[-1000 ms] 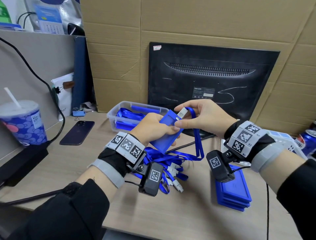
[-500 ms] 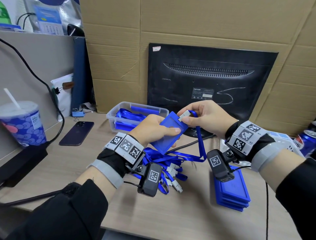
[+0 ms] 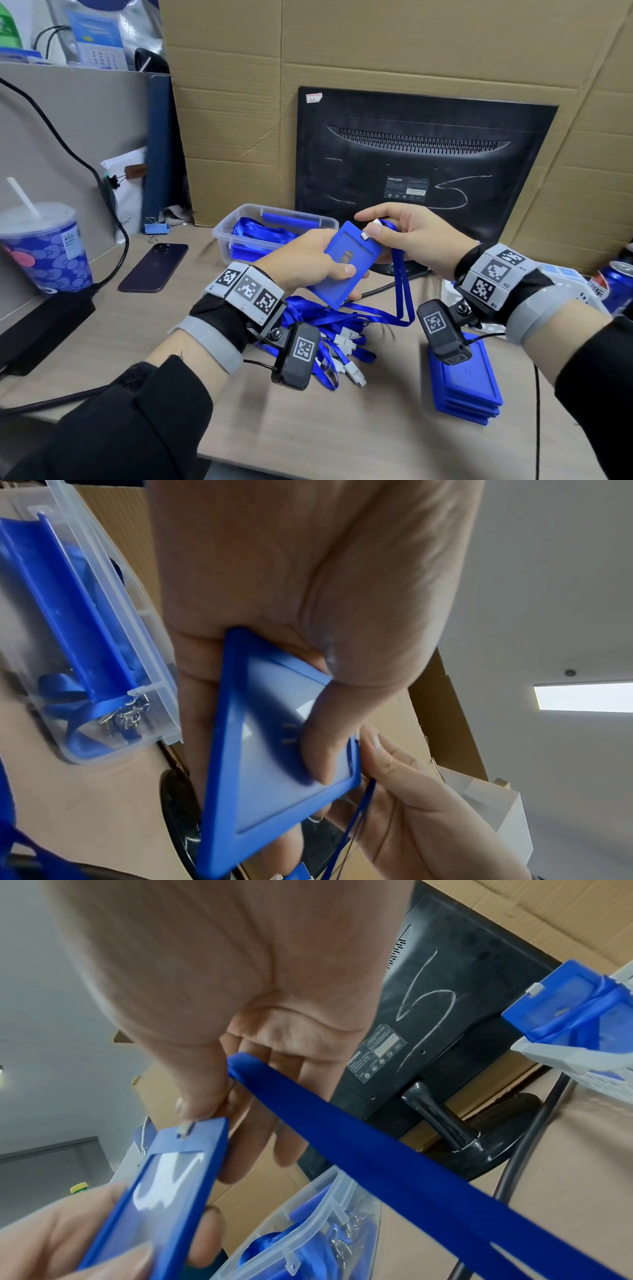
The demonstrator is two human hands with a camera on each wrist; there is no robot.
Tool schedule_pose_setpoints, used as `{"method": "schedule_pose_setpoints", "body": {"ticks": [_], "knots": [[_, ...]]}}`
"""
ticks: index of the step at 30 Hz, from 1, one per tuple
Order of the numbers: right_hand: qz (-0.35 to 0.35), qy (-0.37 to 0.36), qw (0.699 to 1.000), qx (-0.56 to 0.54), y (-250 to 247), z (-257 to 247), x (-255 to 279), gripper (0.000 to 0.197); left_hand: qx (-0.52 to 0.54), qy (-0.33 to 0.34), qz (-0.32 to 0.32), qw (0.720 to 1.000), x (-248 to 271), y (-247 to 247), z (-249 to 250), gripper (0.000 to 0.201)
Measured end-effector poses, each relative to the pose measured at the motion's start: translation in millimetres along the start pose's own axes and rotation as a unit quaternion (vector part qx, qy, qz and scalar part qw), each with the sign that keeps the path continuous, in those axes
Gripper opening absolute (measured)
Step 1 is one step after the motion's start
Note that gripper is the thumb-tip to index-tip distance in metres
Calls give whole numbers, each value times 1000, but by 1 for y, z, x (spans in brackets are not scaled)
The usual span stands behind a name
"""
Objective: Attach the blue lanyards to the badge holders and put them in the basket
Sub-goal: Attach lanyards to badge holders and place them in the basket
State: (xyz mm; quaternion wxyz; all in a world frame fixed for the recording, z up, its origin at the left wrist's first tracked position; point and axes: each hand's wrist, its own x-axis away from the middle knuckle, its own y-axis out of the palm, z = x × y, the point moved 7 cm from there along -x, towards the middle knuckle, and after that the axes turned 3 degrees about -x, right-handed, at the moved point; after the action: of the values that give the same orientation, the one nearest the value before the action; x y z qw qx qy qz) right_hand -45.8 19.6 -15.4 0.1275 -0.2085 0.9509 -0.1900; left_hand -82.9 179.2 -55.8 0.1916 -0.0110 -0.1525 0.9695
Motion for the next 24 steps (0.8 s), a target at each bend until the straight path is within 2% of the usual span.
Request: {"method": "schedule_pose_setpoints", "body": {"ticks": [3, 6, 8, 11, 13, 16, 18, 20, 22, 24], "knots": [[-16, 9, 1000, 8, 1, 10, -1, 26, 46, 19, 3, 999, 6, 2, 10, 31], [-23, 41, 996, 77, 3, 22, -1, 36, 85, 33, 21, 996, 8, 3, 18, 27], [-45, 59, 990, 123, 10, 23, 1, 35, 83, 31, 82, 993, 4, -6, 16, 27], [-105, 60, 977, 174, 23, 10, 6, 35, 16, 23, 206, 978, -2, -26, 9, 27], [-123, 46, 963, 235, 27, -2, 7, 27, -33, 11, 228, 973, -3, -31, 6, 24], [-92, -4, 952, 291, 23, -20, 2, 30, -135, -40, 145, 979, -4, -22, -2, 15], [-65, -28, 947, 313, 19, -27, 0, 37, -191, -58, 92, 975, -3, -16, -4, 13], [-37, -33, 943, 328, 15, -27, -2, 38, -240, -62, 67, 966, -3, -14, -4, 12], [-1, -37, 948, 316, 8, -25, -3, 40, -272, -63, 48, 959, -2, -13, -2, 11], [16, -35, 955, 294, 2, -19, -4, 42, -260, -59, 12, 964, 1, -9, 2, 10]]}}
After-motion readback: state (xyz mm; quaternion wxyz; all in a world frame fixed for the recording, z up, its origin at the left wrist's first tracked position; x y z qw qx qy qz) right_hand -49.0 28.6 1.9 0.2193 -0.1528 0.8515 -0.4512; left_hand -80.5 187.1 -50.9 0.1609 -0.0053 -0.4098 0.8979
